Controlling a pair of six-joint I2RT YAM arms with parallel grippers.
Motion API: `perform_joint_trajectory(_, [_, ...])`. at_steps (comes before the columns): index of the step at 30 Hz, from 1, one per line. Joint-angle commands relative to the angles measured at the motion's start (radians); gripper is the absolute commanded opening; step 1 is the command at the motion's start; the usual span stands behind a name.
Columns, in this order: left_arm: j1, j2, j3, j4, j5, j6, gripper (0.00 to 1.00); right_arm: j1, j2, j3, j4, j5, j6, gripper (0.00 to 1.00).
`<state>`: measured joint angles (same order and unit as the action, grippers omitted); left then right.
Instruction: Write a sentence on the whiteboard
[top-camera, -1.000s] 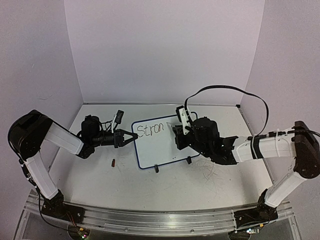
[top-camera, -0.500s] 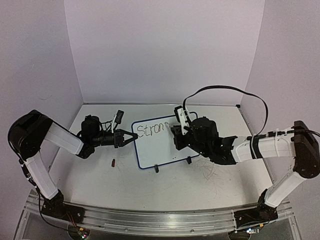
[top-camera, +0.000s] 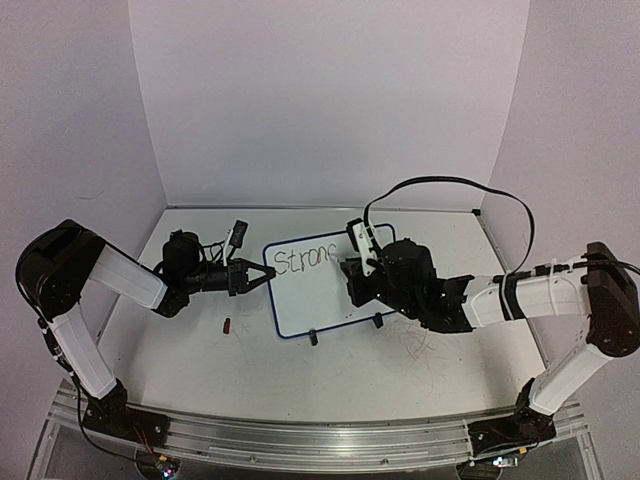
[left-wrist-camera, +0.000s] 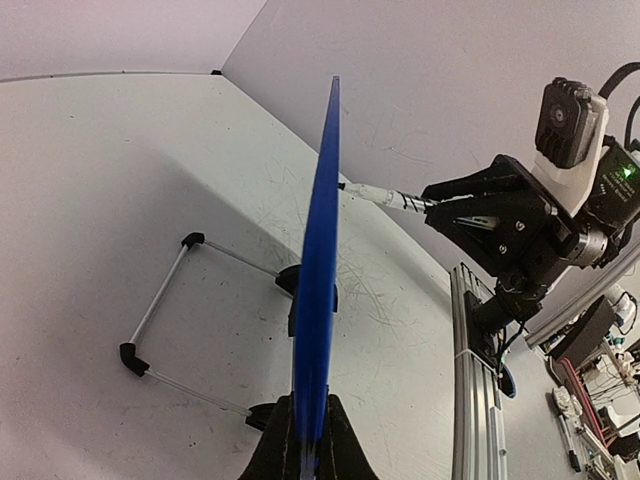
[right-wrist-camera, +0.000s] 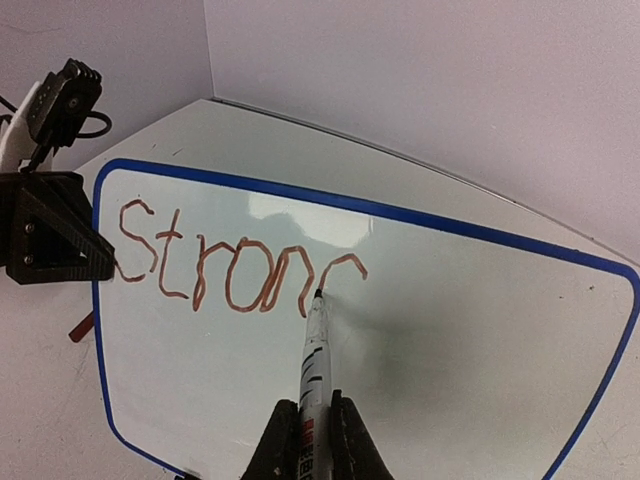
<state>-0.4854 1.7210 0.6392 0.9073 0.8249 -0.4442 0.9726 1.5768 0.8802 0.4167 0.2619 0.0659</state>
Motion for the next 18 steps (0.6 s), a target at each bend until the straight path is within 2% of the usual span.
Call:
perform_joint_trajectory(1, [-0.002, -0.041, 0.004, -0.021, 0.011, 0.009, 0.00, 0.007, -0.001, -0.022, -0.009, -0.001, 0.021, 0.00])
perform_joint_trajectory(18, [-0.003, -0.050, -0.001, -0.031, 0.013, 0.013, 0.00, 0.004, -0.017, -0.014, -0.003, 0.100, 0.028, 0.00])
